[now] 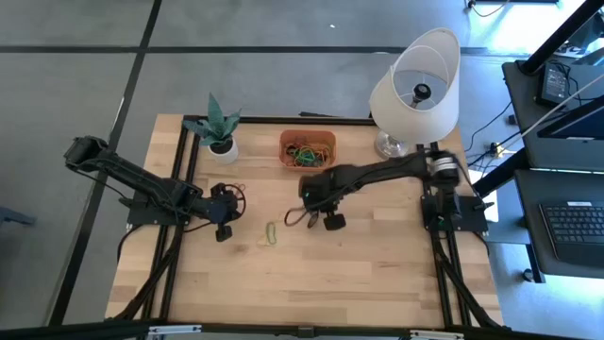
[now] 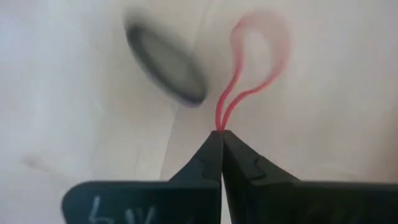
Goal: Pick and place rubber bands into bin
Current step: Put the right red rubber band into the orange bin
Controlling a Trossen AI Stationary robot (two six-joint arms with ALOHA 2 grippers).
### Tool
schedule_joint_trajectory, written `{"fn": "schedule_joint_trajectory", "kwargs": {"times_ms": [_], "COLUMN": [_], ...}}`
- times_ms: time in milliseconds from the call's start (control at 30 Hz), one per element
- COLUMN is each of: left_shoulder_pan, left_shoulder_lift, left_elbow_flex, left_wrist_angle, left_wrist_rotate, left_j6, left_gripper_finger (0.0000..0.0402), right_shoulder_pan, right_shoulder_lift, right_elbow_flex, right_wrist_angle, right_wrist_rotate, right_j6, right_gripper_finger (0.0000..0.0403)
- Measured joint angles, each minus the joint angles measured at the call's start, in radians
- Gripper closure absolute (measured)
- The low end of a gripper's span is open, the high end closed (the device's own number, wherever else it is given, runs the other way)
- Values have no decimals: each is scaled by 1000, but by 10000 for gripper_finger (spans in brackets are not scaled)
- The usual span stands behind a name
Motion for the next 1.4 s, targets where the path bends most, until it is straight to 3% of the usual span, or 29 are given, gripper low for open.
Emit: {"fn": "schedule_joint_trajectory", "kwargs": {"times_ms": [200, 333, 500, 900, 1000, 1400], "left_shoulder_pan": [0, 0, 1, 1, 1, 1], "left_shoulder_lift": [-10, -14, -14, -14, -14, -14], "left_elbow_flex": [0, 0, 0, 0, 1, 1], "left_wrist_angle": [-7, -6, -3, 0, 1, 1], "left_wrist_rotate": [1, 1, -1, -24, -25, -25], "left_j6": [20, 27, 35, 27, 23, -1], "left_gripper_finger": [398, 398, 398, 398, 398, 398], "right_shoulder_pan": [-24, -41, -115, -322, -346, -357], "right_shoulder_lift": [-196, -319, -365, -87, -6, 200], "right_elbow_flex": [5, 8, 45, 372, 387, 389], "right_wrist_angle": [17, 86, 185, 54, 44, 38], "right_wrist_rotate": [10, 77, 117, 85, 40, 35], "right_j6": [79, 107, 108, 75, 75, 56], "right_gripper_finger": [401, 401, 402, 403, 403, 397]}}
